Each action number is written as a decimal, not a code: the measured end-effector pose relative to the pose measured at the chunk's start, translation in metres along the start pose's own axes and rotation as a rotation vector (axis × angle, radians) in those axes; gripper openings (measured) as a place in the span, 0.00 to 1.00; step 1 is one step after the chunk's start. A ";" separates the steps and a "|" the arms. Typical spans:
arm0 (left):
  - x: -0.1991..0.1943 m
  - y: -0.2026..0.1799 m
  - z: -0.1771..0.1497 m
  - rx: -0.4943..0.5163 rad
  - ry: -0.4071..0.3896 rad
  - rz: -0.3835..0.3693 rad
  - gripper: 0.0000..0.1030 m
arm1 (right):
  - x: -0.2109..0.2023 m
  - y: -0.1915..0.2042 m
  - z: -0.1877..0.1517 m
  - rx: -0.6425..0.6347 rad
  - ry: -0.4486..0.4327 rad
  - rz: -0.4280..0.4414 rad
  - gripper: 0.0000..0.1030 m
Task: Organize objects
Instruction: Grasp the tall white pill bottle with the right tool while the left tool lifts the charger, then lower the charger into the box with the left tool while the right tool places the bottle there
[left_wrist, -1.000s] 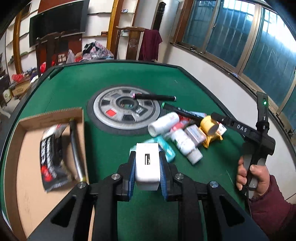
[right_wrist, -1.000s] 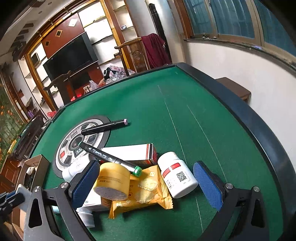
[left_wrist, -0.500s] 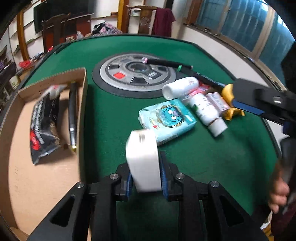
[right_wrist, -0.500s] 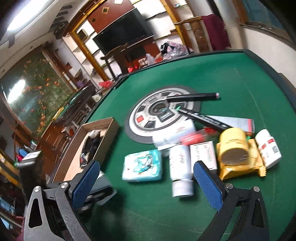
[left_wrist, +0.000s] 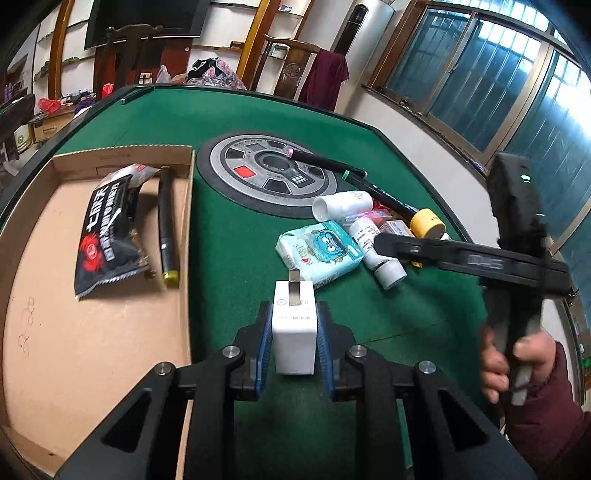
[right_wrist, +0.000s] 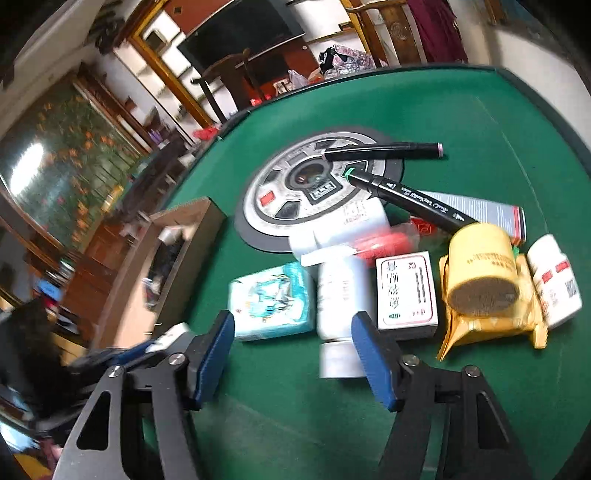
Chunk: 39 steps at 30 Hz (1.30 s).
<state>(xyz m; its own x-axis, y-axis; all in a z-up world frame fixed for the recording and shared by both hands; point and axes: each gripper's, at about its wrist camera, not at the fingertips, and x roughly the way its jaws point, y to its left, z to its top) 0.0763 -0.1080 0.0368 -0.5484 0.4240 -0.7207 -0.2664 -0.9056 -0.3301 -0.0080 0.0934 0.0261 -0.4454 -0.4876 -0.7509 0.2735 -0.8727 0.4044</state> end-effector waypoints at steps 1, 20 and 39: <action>-0.001 0.001 -0.001 -0.003 -0.001 -0.004 0.21 | 0.006 0.002 0.000 -0.013 0.009 -0.049 0.63; 0.031 -0.008 -0.002 -0.027 0.010 0.028 0.21 | 0.035 0.008 0.000 -0.055 0.026 -0.219 0.37; -0.067 0.046 0.003 -0.132 -0.153 0.084 0.21 | -0.030 0.038 -0.001 0.026 -0.071 0.079 0.37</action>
<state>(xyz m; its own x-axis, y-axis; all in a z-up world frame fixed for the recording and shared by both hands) 0.0986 -0.1784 0.0713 -0.6811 0.3349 -0.6512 -0.1143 -0.9270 -0.3571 0.0166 0.0746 0.0636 -0.4832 -0.5545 -0.6775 0.2883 -0.8315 0.4749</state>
